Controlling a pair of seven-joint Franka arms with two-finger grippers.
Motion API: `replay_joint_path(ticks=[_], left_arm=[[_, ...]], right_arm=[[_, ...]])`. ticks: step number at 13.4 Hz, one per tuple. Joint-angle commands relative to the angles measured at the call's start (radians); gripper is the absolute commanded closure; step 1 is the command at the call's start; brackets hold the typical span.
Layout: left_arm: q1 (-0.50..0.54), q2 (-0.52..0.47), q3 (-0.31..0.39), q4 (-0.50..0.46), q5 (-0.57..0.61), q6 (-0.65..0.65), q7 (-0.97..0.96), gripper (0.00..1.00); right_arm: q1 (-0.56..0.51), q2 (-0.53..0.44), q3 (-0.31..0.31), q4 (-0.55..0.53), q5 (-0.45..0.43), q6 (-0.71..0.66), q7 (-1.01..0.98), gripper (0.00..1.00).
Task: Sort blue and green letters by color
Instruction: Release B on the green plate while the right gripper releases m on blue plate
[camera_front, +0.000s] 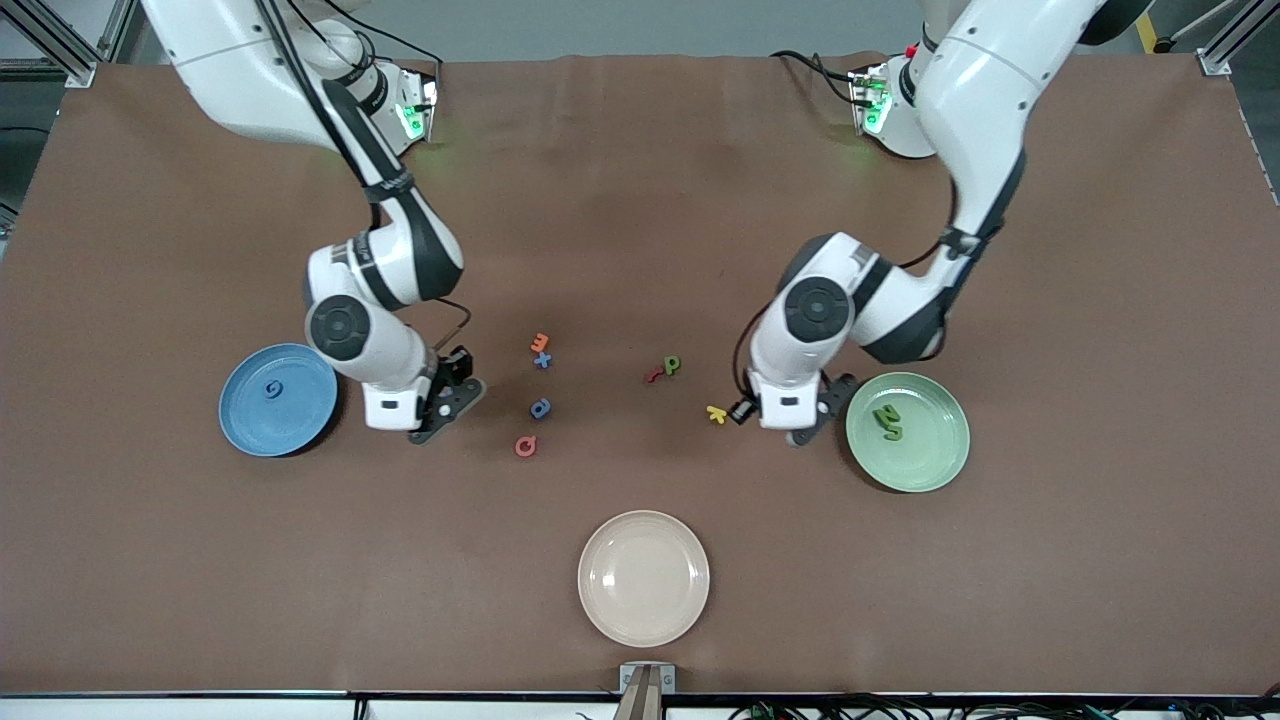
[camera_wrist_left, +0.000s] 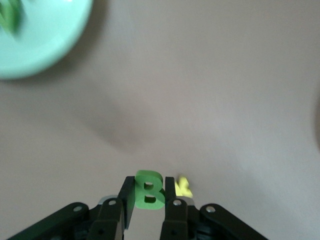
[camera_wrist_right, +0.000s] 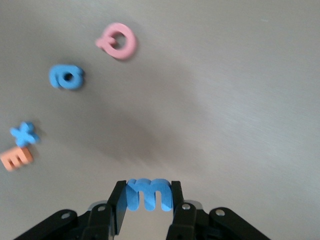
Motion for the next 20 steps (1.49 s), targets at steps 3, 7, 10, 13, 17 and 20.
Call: replay_joint_path(ticks=[3, 7, 10, 13, 17, 20], left_arm=[[0.169, -0.056, -0.002, -0.026, 0.011, -0.113, 0.301, 1.00], [0.291, -0.054, -0.002, -0.058, 0.011, -0.138, 0.485, 0.98], [0.299, -0.053, -0.002, -0.103, 0.013, -0.138, 0.499, 0.95], [0.297, -0.040, -0.002, -0.120, 0.013, -0.135, 0.499, 0.84], [0.297, -0.014, 0.000, -0.118, 0.013, -0.124, 0.499, 0.77], [0.288, -0.003, -0.002, -0.101, 0.011, -0.124, 0.481, 0.00]], right_arm=[[-0.161, -0.066, 0.014, -0.087, -0.005, 0.008, -0.232, 0.82], [-0.289, -0.057, 0.014, -0.079, -0.026, 0.021, -0.415, 0.82], [-0.362, -0.054, 0.014, -0.075, -0.095, 0.050, -0.508, 0.82], [-0.405, -0.025, 0.014, -0.078, -0.115, 0.089, -0.579, 0.82], [-0.402, 0.009, 0.017, -0.085, -0.114, 0.120, -0.678, 0.82], [-0.398, 0.013, 0.019, -0.114, -0.112, 0.127, -0.697, 0.81]])
